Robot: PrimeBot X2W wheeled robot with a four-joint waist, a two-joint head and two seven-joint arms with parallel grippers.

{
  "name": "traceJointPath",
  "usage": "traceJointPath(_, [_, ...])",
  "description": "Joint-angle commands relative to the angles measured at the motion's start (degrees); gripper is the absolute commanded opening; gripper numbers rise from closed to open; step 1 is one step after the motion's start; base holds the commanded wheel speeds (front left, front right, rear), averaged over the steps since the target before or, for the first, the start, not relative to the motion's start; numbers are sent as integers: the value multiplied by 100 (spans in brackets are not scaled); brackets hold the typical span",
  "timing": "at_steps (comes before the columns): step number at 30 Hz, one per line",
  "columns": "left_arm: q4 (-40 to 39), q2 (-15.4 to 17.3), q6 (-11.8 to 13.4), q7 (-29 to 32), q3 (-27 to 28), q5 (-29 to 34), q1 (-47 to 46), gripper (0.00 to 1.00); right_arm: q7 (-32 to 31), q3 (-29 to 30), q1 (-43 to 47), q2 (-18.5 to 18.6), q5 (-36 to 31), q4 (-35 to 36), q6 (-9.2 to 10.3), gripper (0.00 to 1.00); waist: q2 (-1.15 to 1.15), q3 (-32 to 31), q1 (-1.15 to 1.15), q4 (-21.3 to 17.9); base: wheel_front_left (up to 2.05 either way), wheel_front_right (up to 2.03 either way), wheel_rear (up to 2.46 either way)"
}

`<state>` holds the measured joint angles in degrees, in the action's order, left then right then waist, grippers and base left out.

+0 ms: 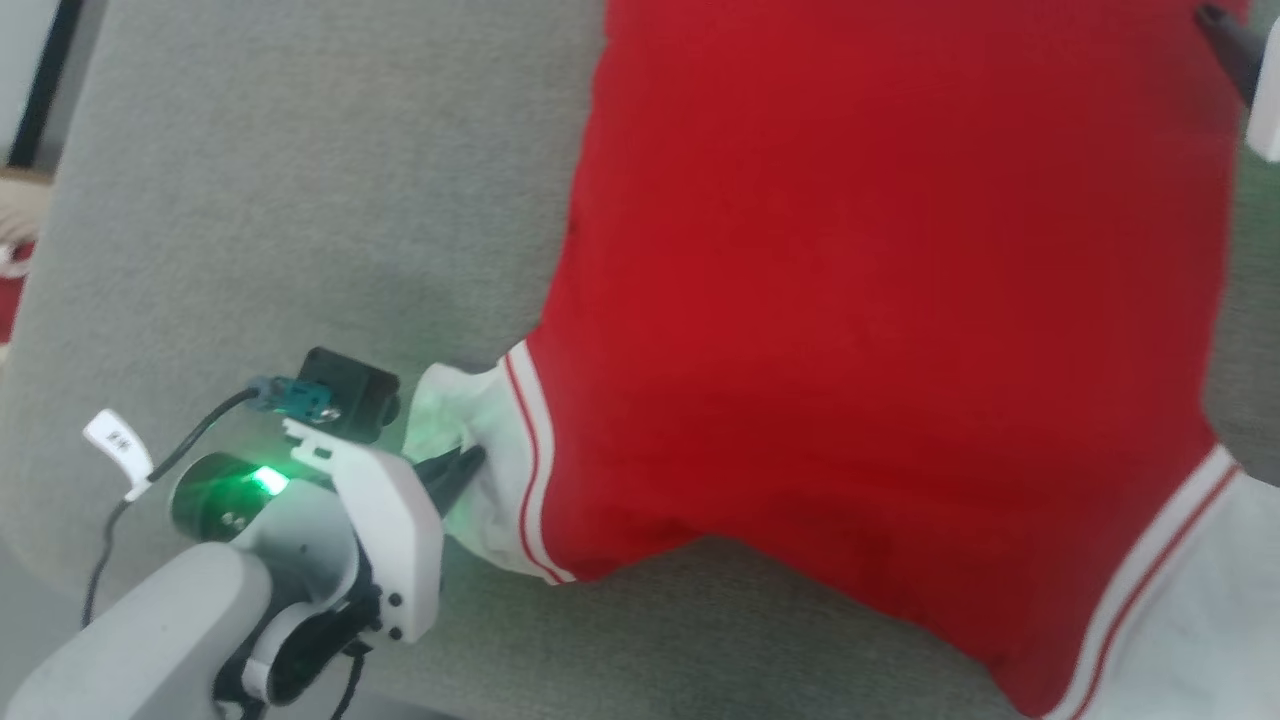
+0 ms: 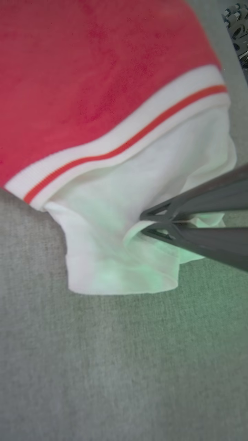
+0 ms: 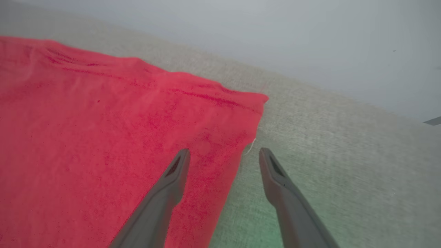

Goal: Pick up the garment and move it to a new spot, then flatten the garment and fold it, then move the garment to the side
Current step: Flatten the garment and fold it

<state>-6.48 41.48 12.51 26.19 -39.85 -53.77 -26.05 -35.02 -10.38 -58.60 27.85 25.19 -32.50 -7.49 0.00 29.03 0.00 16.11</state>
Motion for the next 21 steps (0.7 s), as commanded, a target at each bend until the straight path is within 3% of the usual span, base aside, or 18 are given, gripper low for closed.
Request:
traceJointPath(1, [107, -63, -52, 6, -62, 41, -72, 0, -105, -20, -193, 37, -75, -221, -1, 100, 0, 179, 0, 244, 0, 0, 0])
traceJointPath(13, [771, -524, -407, -107, -283, 15, -345, 0, -1338, 399, -1036, -11, -755, -2467, 4, 100, 0, 438, 0, 719, 0, 0, 0])
traceJointPath(14, [812, -547, -416, -126, -284, 13, -345, 0, -1445, 427, -1040, -27, -840, -2594, 5, 86, 0, 439, 0, 724, 0, 0, 0])
traceJointPath(15, [855, -565, -430, -143, -281, 14, -343, 0, -1530, 410, -1018, -60, -912, -2668, 6, 3, 0, 435, 0, 721, 0, 0, 0])
traceJointPath(21, [1036, -555, -432, -228, -200, -48, -325, 0, -1398, 491, -1034, -140, -1007, -2594, 4, 0, 0, 333, 0, 588, 0, 0, 0])
